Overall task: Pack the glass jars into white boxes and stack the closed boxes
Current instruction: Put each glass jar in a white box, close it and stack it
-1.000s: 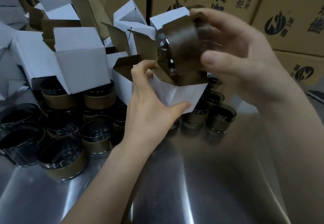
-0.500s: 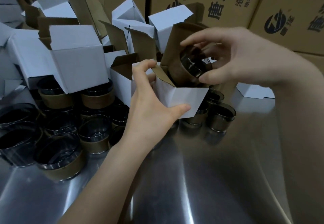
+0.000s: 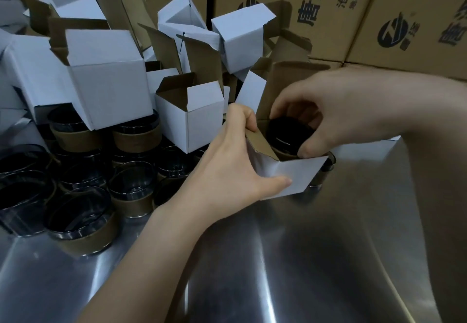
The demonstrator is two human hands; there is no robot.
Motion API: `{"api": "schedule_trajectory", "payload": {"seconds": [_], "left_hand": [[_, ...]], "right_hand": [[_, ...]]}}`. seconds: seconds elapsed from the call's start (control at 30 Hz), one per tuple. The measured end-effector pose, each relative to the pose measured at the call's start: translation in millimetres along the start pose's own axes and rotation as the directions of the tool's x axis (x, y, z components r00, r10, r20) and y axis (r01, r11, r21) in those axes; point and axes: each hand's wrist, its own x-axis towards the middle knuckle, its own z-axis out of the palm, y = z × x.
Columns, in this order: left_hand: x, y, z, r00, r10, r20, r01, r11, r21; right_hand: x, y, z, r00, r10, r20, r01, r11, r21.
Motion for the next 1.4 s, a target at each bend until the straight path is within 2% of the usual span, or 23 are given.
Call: {"api": "schedule_trajectory", "payload": {"seconds": [0.17,0.4,0.73,0.97,1.23,1.3,1.4], "left_hand": [[-1,5,-3,0.992,0.004,0.123,-0.005,1.000,0.001],[1,4,-6,0.969,-0.047,0.241,0.028,0.996,0.081],[0,-1,-3,0.947,-0.053,0.317,-0.005,0.984,0.179],[0,-2,-2,0.941,-0.072,0.332,0.017,0.986,0.164],[-1,-3,-1,0.950,-0.033,0.312,-0.033,0.979,0.203],[0,-3,-2,0.953,-0.028,0.301,-0.044,0.972,0.232],[-1,-1,-4,0.954,-0.041,0.298,-0.046,0.959,0.280]], "right_hand": [[0,-4,3,0.995,0.020,0.093,-0.011,0.996,-0.090],[12,-2,29,0.997,0.008,0.082,0.006,0.986,-0.167],[18,-6,57,0.993,-0.053,0.106,0.073,0.977,-0.198],[19,-4,59,0.995,-0.064,0.072,0.077,0.976,-0.205],[17,6,51,0.999,-0.002,0.052,0.004,0.999,-0.037],[11,8,47,1.000,0.005,-0.024,-0.004,0.998,0.061],[4,17,42,0.968,0.058,-0.243,0.020,0.952,0.305]]}}
